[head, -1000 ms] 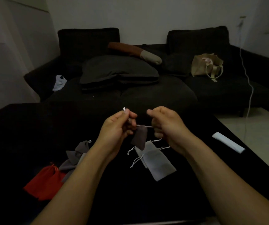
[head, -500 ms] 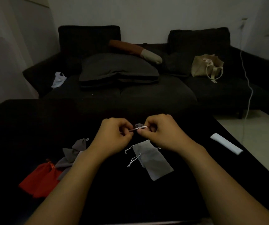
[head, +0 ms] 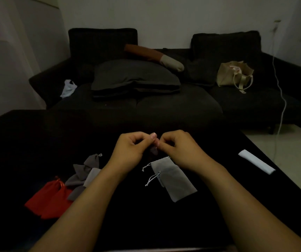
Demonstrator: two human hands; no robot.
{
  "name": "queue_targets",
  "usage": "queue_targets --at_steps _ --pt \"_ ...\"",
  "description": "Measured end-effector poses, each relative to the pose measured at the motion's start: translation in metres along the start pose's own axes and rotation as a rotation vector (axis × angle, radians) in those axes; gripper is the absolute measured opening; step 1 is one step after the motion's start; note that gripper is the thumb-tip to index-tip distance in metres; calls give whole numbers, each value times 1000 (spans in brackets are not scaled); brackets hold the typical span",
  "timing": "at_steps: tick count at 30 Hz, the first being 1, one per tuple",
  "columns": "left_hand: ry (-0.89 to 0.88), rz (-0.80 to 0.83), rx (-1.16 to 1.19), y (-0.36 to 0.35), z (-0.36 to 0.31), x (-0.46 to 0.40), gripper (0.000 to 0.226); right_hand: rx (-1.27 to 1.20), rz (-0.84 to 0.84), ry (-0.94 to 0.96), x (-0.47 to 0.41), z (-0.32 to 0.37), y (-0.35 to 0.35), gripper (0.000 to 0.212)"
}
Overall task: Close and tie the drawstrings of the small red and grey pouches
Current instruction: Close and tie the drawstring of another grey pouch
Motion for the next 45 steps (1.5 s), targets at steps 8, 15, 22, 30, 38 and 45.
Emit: queue_targets --at_steps 8,15,22,30,38,45 --pt "2 4 38 6 0 -5 16 -136 -23 -22 -4 -1 10 23" --pt "-91 228 -333 11 1 -7 12 41 -93 111 5 11 18 8" --pt "-57 234 -271 14 2 -3 12 247 -59 245 13 30 5 19" --pt "7 313 -238 14 4 2 8 393 -2 319 19 39 -8 8" --pt "70 153 147 16 -9 1 25 -439 236 98 15 21 2 13" --pt "85 30 395 15 -12 0 27 -661 245 14 14 18 8 9"
Point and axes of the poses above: each hand's wrist, its own x-axis away from the middle knuckle, its own y-axis out of the back of the hand, z = x × y, the point moved 9 cm from there along -x, towards the middle knuckle, and after that the axes turned 12 degrees about -y, right-handed, at the moved point
